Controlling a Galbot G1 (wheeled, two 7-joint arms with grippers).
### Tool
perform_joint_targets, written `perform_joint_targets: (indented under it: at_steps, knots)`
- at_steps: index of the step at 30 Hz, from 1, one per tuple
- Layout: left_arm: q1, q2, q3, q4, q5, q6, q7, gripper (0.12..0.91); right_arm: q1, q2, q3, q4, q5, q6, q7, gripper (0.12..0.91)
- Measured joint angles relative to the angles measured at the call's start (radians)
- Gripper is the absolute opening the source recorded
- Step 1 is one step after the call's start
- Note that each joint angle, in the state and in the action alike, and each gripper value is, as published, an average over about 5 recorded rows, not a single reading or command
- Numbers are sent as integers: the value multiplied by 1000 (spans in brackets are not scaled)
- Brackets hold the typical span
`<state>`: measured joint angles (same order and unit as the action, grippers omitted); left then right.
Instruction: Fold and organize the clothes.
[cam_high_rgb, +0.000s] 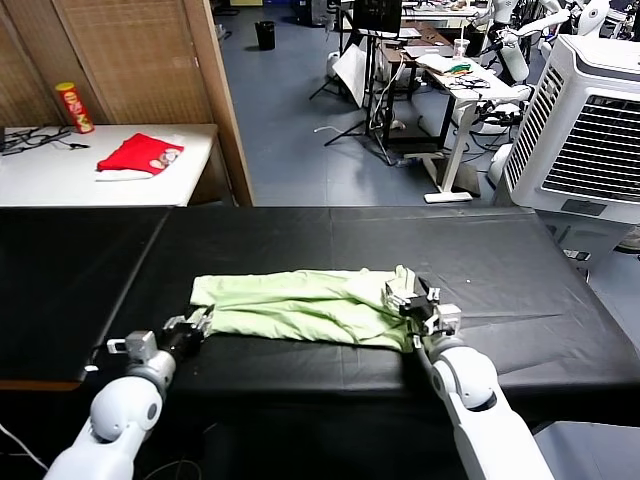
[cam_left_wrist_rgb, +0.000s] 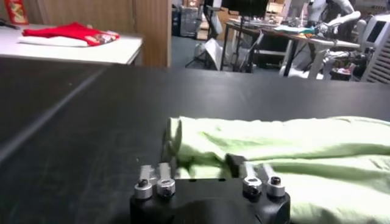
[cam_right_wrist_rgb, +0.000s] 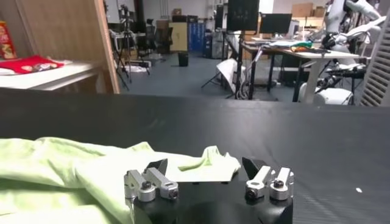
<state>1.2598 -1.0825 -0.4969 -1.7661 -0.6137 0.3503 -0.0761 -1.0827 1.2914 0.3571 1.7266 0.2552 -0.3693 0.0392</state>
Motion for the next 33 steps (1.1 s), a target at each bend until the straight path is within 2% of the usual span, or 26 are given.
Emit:
perform_joint_targets:
  at_steps: [3,10,18,24,28,33]
  knots:
    - [-2,-7,-2,4,8,0,-1,154,-6,-1,2,6,-2,1,-2,798]
    - [-5,6,-3,12,130,-19,5,150,-22,3,14,21,-2,1,-2,798]
    - [14,62,-34,3,338,-106,24,150,-41,16,28,40,-2,3,0,798]
    - [45,154,-82,4,497,-158,36,150,-59,26,34,55,-7,8,0,798]
    - [64,201,-102,-13,534,-150,35,150,-73,35,33,63,-23,11,0,798]
    - [76,184,-72,-82,550,-99,30,150,-97,36,43,87,-39,11,0,798]
